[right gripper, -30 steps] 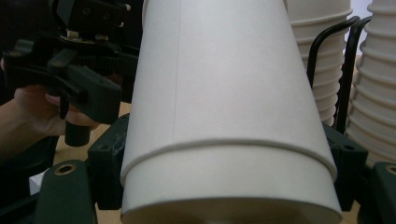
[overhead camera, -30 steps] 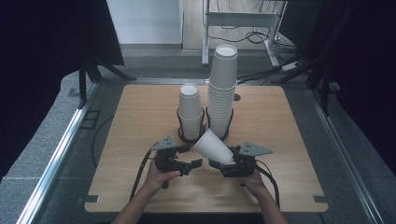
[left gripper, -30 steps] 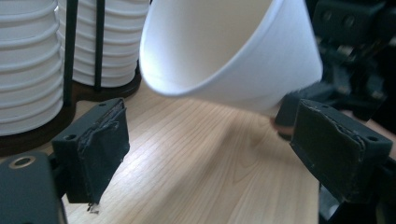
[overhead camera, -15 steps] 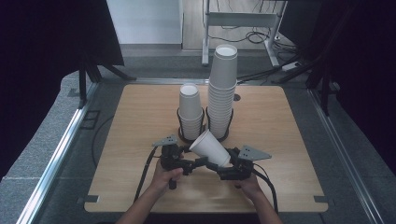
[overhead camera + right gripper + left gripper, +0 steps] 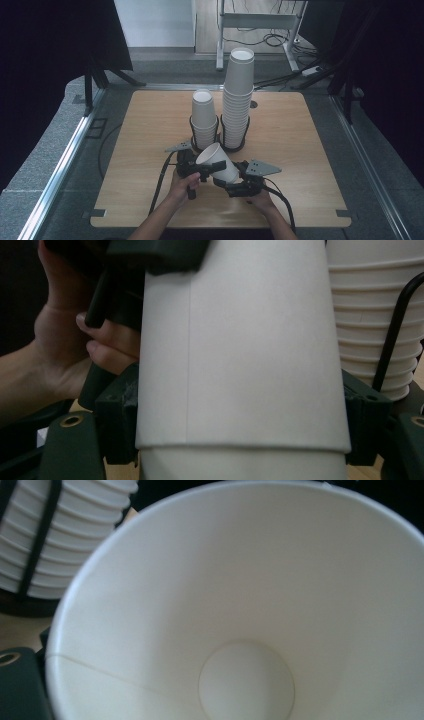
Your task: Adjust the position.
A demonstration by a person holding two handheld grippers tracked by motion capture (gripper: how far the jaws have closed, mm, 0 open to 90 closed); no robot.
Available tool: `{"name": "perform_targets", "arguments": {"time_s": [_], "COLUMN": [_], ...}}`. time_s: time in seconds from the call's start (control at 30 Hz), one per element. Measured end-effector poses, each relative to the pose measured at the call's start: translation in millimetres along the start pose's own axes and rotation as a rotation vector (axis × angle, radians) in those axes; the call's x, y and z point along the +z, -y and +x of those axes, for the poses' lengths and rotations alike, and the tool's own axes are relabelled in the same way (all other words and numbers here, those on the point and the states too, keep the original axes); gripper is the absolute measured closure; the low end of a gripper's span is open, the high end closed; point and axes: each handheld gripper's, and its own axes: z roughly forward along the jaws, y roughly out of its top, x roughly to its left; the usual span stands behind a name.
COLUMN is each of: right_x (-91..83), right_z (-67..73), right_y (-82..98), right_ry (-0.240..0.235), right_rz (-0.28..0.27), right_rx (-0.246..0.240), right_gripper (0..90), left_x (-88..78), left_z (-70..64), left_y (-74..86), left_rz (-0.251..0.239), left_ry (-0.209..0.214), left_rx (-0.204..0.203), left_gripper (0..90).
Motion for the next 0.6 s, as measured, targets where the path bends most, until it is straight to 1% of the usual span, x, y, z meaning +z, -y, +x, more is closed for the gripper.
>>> {"name": "perform_targets", "arguments": {"time_s": [0.03,0.07,0.1,0.13,0.17,0.2,0.37,0.4,0.43,0.47,0.5,0.53,0.6], "right_x": [0.0,1.7,2.3,2.8,2.8,3.8,4.5,4.9,5.2,5.6,5.6,5.8,4.8], "right_z": [0.0,0.3,0.5,0.7,0.7,0.7,0.4,1.2,1.3,1.3,1.3,1.1,-0.8], "right_y": [0.0,1.4,1.8,2.3,2.3,3.2,4.2,4.5,4.6,4.5,4.5,4.4,3.6], "right_ry": [0.0,-0.002,-0.003,-0.004,-0.004,-0.006,-0.003,0.008,0.013,0.022,0.022,0.031,0.031], "right_rz": [0.0,0.006,0.009,0.013,0.013,0.02,0.035,0.041,0.045,0.052,0.052,0.059,0.065], "right_rx": [0.0,0.001,-0.001,-0.001,-0.001,-0.001,0.005,0.007,0.009,0.012,0.012,0.016,0.028], "right_gripper": [23.2,23.2,23.1,23.1,23.1,23.0,22.1,21.5,21.1,19.4,19.4,16.4,14.0], "left_x": [0.0,-0.3,-0.9,-1.2,-1.2,-1.0,-0.6,-0.6,-1.0,-1.0,-1.3,-2.0,-3.5], "left_z": [0.0,-0.8,-2.7,-3.5,-3.5,-4.3,-4.4,-4.4,-5.2,-5.2,-6.1,-6.8,-7.6], "left_y": [0.0,0.0,0.4,0.6,0.6,1.0,1.7,1.8,1.8,1.8,1.8,1.7,1.5], "left_rz": [0.0,0.0,0.005,0.008,0.008,0.009,0.019,0.022,0.028,0.028,0.034,0.041,0.046], "left_ry": [0.0,-0.006,-0.021,-0.028,-0.028,-0.04,-0.048,-0.05,-0.073,-0.073,-0.099,-0.116,-0.124], "left_rx": [0.0,0.011,0.036,0.045,0.045,0.055,0.071,0.078,0.103,0.103,0.121,0.134,0.145], "left_gripper": [9.0,9.4,9.8,10.2,10.5,10.9,12.2,12.3,12.5,12.6,12.6,12.6,12.7]}}
